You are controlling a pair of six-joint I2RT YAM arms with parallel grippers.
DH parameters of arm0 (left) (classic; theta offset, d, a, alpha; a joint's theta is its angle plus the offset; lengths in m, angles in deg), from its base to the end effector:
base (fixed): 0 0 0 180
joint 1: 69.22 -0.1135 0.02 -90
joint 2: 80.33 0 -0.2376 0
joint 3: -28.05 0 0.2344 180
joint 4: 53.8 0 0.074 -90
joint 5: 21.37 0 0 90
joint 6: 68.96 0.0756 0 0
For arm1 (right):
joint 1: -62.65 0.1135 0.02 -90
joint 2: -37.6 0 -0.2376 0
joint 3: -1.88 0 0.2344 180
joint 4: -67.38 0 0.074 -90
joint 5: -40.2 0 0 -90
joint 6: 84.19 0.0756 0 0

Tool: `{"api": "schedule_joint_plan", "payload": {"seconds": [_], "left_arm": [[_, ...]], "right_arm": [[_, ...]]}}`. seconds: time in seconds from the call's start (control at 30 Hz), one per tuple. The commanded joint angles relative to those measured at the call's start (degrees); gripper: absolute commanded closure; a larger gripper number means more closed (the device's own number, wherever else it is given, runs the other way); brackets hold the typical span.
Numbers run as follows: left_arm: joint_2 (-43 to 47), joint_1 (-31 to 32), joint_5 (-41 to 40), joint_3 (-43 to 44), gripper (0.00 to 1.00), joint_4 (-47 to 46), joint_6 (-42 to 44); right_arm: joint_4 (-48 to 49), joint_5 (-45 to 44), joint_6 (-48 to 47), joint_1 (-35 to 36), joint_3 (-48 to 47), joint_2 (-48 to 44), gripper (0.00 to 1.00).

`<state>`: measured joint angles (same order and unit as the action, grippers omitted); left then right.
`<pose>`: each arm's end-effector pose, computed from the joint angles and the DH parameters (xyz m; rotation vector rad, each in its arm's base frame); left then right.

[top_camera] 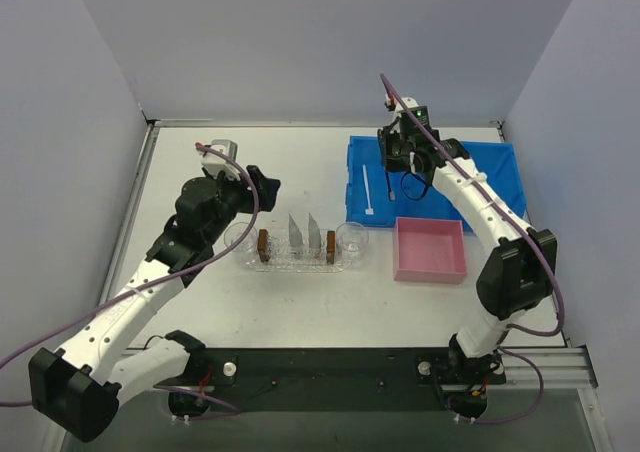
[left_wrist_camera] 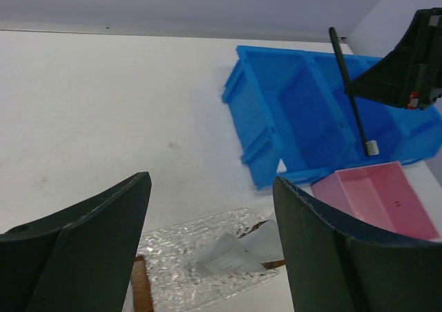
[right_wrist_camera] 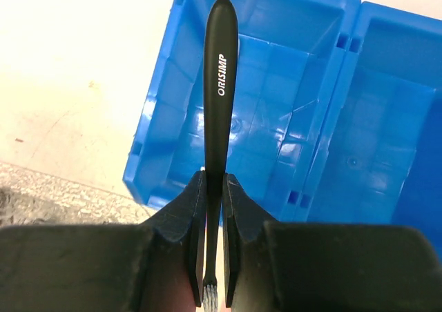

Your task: Prepare toiletry sets of a toothbrush and toothpaste on the tray

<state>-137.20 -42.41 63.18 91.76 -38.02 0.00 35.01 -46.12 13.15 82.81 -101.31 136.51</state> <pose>0.2445 -0.1155 0.3172 0.0170 1.7556 -0.5319 0.3948 0.1501 0.2954 -0.2720 2.0619 0.3613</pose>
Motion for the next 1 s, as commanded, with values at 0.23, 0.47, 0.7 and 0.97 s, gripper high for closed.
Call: {"api": "schedule_joint_plan", "payload": {"seconds": [0.23, 0.47, 0.7, 0.97], "left_arm": [[-6.2, 10.4, 5.5, 5.9, 0.17, -13.4, -13.7], [-11.8, 12.4, 7.3, 6.3, 0.17, -18.2, -21.4], [-14.7, 14.1, 7.7, 6.1, 0.17, -20.7, -24.6], [-16.7, 14.2, 8.8, 6.1, 0.17, -21.7, -26.7]], "right_arm": [[2.1, -3.1, -0.7, 10.3, 13.7, -20.7, 1.00], [4.4, -2.9, 3.2, 17.1, 19.8, -28.0, 1.00], [3.3, -3.5, 2.3, 22.8, 19.4, -27.3, 1.00], [3.1, -5.2, 1.4, 25.4, 17.8, -26.2, 1.00]]}}
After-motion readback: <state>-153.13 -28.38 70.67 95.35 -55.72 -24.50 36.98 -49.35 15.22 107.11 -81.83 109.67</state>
